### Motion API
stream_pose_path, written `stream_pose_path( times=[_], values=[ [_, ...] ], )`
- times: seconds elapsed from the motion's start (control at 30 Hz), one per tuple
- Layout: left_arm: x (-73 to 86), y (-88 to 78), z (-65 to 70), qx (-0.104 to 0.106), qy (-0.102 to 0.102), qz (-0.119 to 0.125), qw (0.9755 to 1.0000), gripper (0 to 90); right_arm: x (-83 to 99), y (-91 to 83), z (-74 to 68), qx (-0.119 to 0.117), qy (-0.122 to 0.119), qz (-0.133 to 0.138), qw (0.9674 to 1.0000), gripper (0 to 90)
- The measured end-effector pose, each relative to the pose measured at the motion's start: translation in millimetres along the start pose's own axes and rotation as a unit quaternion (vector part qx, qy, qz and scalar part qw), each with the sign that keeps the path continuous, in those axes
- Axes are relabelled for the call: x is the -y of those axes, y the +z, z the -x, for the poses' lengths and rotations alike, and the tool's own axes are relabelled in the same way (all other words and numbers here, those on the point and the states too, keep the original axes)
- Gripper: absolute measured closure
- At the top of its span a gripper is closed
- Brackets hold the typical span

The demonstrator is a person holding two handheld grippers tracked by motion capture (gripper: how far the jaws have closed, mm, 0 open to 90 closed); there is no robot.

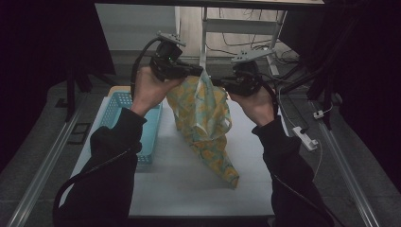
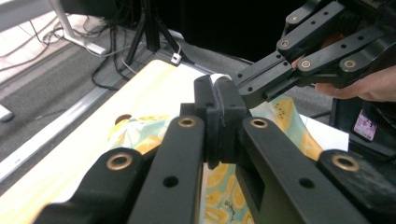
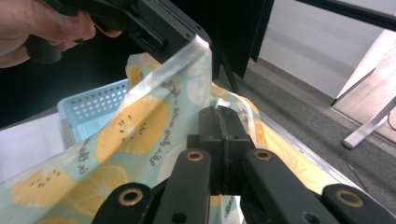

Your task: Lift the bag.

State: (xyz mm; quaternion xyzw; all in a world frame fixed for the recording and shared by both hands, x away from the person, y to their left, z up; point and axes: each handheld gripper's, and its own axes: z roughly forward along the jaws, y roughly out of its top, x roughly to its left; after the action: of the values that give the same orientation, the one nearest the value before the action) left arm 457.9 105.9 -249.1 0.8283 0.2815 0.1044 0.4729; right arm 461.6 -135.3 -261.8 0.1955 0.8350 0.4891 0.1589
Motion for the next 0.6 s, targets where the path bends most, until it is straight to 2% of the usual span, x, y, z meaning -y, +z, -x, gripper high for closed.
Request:
stream_pose_path(
  times=[0.33, 0.6],
  values=[
    [23.4, 17.0, -10.2, 0.009, -0.015, -0.014, 0.9997, 88.0, 18.8, 16.5, 2.6, -0.012, 0.01, -0.019, 0.9997, 90.0],
    [41.1, 34.0, -16.5, 0.009, -0.02, -0.038, 0.9991, 86.8, 36.7, 30.5, 6.4, -0.018, 0.024, -0.031, 0.9991, 90.0]
  ],
)
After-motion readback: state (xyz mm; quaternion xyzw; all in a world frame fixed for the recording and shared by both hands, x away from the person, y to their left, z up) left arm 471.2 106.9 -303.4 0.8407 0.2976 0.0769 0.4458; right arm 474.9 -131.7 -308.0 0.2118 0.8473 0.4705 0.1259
